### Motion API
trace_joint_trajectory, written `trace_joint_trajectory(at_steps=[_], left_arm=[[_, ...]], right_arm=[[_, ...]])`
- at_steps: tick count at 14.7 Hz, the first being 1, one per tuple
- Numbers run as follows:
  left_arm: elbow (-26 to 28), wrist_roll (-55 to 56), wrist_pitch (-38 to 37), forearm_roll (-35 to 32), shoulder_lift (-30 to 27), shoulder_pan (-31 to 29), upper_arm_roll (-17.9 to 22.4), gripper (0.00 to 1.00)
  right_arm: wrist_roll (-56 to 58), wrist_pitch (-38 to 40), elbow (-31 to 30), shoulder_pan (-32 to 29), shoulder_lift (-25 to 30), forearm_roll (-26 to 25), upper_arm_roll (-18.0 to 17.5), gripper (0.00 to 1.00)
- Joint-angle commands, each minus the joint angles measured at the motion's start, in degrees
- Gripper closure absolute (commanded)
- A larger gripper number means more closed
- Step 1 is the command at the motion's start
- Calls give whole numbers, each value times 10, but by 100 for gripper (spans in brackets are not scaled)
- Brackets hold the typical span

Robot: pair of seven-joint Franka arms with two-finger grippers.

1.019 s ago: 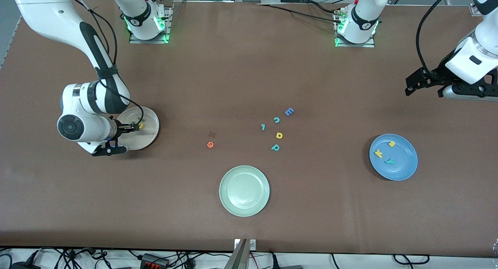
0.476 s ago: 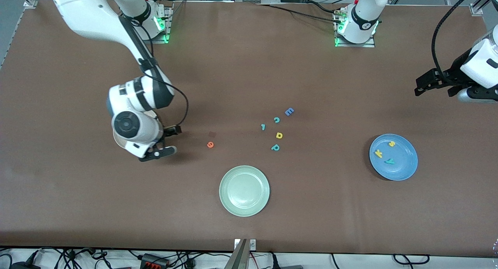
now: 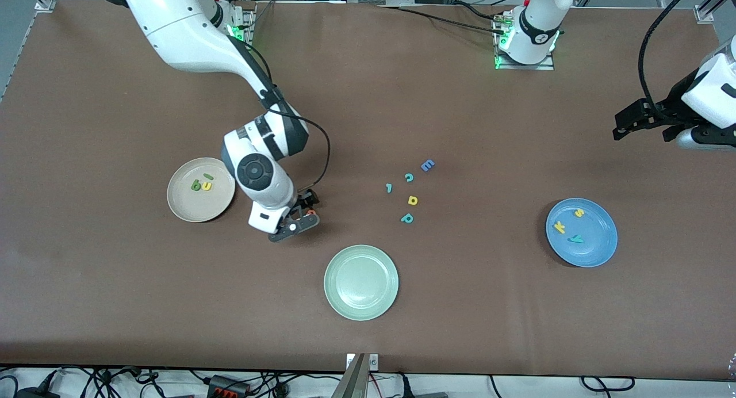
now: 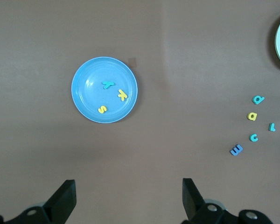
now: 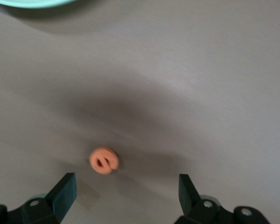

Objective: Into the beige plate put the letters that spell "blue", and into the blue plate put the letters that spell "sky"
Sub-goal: 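Grasp the orange e with the right gripper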

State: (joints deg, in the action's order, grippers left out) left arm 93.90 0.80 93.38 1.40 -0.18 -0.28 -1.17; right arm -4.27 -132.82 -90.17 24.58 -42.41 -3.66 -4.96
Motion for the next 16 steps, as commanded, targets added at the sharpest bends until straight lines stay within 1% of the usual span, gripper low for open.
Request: trace_joint_trajectory(at_steps=[1, 4, 8, 11, 15, 16], left_arm=[[-18, 4, -16, -13, 6, -2, -1, 0], [-20, 4, -19, -19, 6, -1, -9, 0], [-20, 8, -18, -18, 6, -1, -10, 0], [-19, 8, -16, -18, 7, -4, -4, 0], [-19, 10, -19, -18, 6, 3, -13, 0], [-20, 10, -18, -18, 6, 3, -13, 0]], right_arm=[[1, -2, 21, 13, -13, 2, 4, 36], [-1, -4, 29, 21, -24, 0, 5, 37], [-2, -4, 33, 28, -30, -39, 7, 37], [-3, -19, 34, 28, -40, -38, 7, 37], [-5, -33, 35, 31, -47, -36, 7, 41], [-4, -32, 35, 31, -47, -37, 7, 44]])
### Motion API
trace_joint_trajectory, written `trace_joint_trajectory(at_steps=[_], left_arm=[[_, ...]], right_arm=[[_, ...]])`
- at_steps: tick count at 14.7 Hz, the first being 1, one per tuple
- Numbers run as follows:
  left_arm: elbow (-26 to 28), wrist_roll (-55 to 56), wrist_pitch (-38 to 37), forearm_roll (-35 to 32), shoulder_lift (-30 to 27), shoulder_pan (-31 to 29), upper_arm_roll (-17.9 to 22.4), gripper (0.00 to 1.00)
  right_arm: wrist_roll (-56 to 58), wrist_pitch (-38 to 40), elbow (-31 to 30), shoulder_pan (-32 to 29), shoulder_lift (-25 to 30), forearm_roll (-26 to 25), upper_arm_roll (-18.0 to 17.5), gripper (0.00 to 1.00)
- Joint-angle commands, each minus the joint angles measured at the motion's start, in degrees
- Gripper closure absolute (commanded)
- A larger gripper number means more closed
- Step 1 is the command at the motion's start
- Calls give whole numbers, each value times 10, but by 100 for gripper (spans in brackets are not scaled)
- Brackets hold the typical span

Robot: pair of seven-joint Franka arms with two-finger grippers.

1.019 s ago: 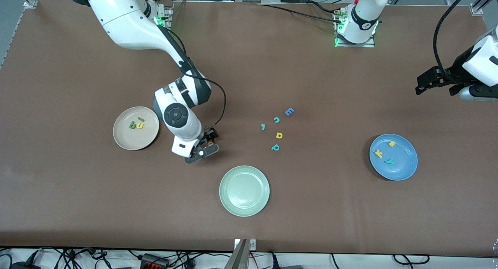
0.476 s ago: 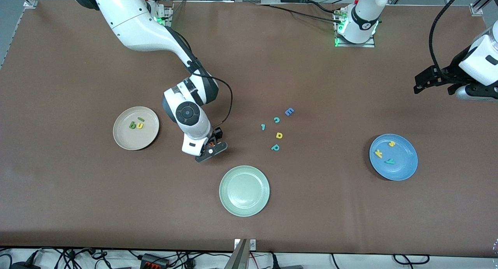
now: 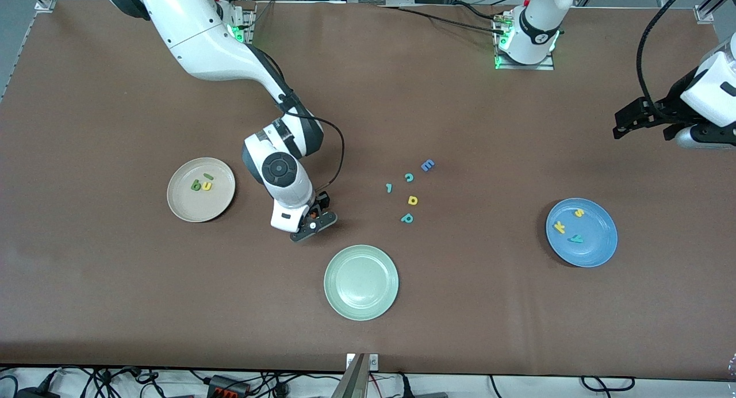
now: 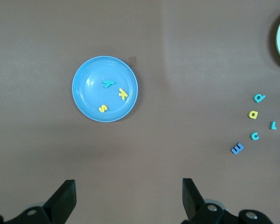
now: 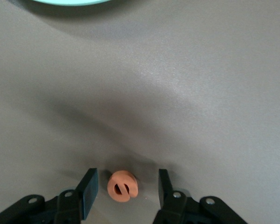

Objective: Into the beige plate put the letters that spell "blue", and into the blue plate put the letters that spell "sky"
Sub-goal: 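Grasp the orange e with the right gripper, then carry the orange e to the beige plate and open the right gripper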

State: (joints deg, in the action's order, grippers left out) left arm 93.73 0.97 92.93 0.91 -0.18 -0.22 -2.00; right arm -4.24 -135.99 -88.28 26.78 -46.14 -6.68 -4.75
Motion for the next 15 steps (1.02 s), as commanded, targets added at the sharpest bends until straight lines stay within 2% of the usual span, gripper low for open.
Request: trace_joint_trajectory(at_steps=[1, 2, 4, 5, 8, 10, 11, 15], left_arm=[[-18, 8, -13, -14, 6, 2, -4, 0], [-17, 8, -13, -14, 6, 0, -4, 0], [-18, 7, -13, -14, 6, -1, -4, 0], [-18, 6, -13, -14, 6, 0, -4, 0], [-19, 3, -13, -15, 6, 1, -5, 0], [-20, 7, -12, -14, 7, 5, -5, 0], [-32, 7, -10, -15, 11, 7, -5, 0], [-43, 6, -14, -15, 19, 11, -5, 0]], right_arm=[[-3, -1, 16, 9, -10, -8, 5, 46], [-2, -1, 16, 9, -10, -9, 5, 56], [-3, -1, 16, 9, -11, -9, 5, 69], [-4, -1, 16, 9, -11, -8, 5, 72], [-3, 3, 16, 3, -5, -4, 5, 91], [-3, 6, 16, -1, -1, -4, 7, 92], [-2, 16, 15, -24, 12, -2, 7, 92], [-4, 129, -8, -71, 79, -5, 7, 92]])
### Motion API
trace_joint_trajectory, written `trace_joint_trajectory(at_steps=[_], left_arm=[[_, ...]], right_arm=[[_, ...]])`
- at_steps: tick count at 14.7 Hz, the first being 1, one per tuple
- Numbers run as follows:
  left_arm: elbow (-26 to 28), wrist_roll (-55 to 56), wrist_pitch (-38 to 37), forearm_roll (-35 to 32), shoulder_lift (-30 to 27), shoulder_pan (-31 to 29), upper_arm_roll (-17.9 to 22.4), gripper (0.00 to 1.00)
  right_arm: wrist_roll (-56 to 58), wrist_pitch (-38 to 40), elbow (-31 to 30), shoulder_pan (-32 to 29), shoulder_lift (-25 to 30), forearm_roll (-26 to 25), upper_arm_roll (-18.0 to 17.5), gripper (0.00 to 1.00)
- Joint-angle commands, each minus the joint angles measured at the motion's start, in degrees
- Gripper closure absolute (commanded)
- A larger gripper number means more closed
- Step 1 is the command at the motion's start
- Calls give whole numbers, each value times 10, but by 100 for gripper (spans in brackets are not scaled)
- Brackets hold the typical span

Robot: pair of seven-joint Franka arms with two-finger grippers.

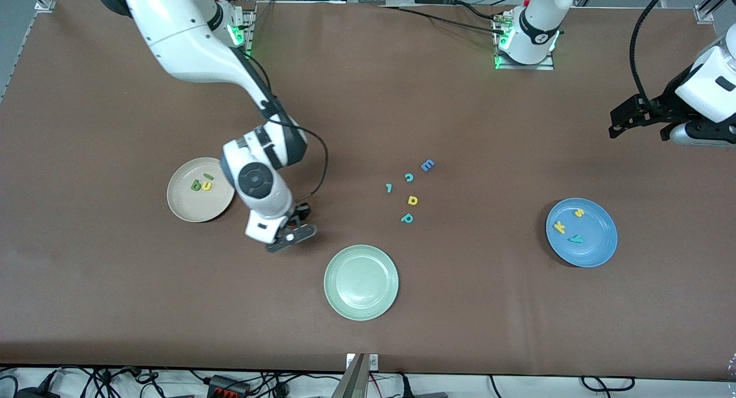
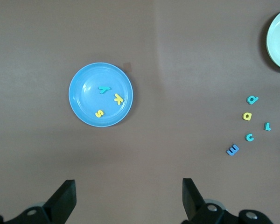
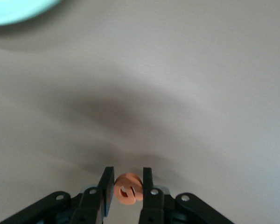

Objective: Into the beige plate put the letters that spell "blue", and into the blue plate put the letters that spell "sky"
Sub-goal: 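Carry the orange e to the beige plate and open the right gripper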

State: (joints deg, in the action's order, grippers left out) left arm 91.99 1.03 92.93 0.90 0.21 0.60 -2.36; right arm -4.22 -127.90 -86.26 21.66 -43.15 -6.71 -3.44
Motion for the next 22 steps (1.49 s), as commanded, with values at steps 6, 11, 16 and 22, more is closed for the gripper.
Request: trace_joint_trajectory(at_steps=[6, 11, 16, 22], left_arm=[[-26, 6, -26, -13, 15, 1, -1, 0], [-27, 0, -28, -14, 16, -4, 0, 0], [-29, 5, -28, -15, 17, -4, 0, 0], [-30, 5, -7, -16, 35, 1, 1, 0]], right_arm=[[-1, 16, -233, -99, 179, -9, 5, 92], [10, 6, -297, -131, 200, -10, 5, 92], [10, -6, -303, -144, 188, -8, 5, 24], [-1, 152, -170, -142, 211, -2, 5, 0]])
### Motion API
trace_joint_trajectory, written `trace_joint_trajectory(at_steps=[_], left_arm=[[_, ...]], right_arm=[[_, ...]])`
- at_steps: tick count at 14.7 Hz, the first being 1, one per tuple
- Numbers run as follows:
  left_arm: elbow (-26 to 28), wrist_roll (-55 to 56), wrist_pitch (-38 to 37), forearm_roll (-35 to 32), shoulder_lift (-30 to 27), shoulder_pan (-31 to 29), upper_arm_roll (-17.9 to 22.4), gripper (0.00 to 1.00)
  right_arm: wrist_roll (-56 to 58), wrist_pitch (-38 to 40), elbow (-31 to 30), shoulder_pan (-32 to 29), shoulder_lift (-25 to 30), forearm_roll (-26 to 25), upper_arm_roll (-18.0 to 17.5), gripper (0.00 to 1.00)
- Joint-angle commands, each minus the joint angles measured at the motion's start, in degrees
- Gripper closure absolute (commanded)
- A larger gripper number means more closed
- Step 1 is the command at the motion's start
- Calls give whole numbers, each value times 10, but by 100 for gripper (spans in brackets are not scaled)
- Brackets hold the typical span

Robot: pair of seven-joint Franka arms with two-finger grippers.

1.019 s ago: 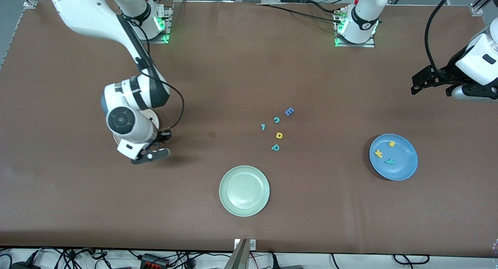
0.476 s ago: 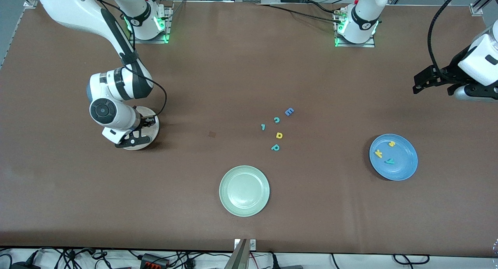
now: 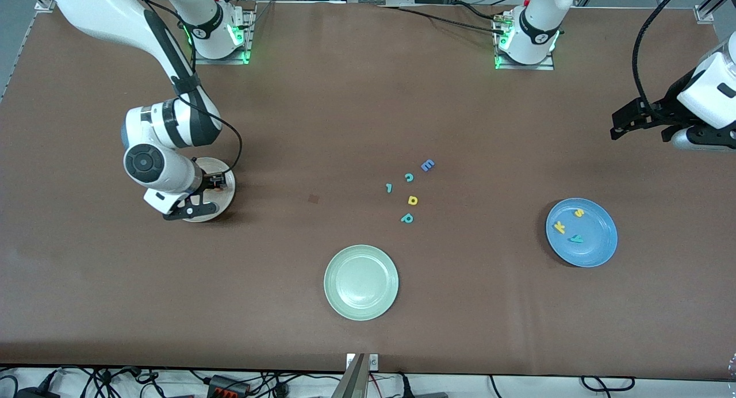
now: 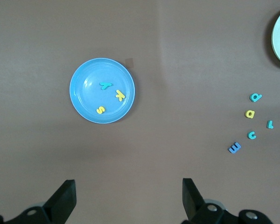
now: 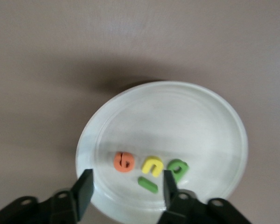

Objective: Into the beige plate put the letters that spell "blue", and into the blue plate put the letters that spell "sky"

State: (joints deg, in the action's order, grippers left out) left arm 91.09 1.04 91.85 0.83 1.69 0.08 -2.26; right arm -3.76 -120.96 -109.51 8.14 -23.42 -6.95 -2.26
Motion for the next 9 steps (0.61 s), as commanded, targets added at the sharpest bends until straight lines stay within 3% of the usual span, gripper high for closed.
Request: trace_joint_trajectory(at_steps=[1, 6, 9], left_arm=[[-22, 5, 9, -14, 25, 6, -1, 0], [-36, 7, 12, -13, 35, 6, -1, 0], [-36, 6, 27, -8, 36, 2, 0, 0]], right_arm=[[-7, 117, 102, -7, 14, 1, -6, 0], [36, 135, 212, -37, 24, 1, -3, 0], [30, 153, 231, -52, 34, 11, 3, 0]])
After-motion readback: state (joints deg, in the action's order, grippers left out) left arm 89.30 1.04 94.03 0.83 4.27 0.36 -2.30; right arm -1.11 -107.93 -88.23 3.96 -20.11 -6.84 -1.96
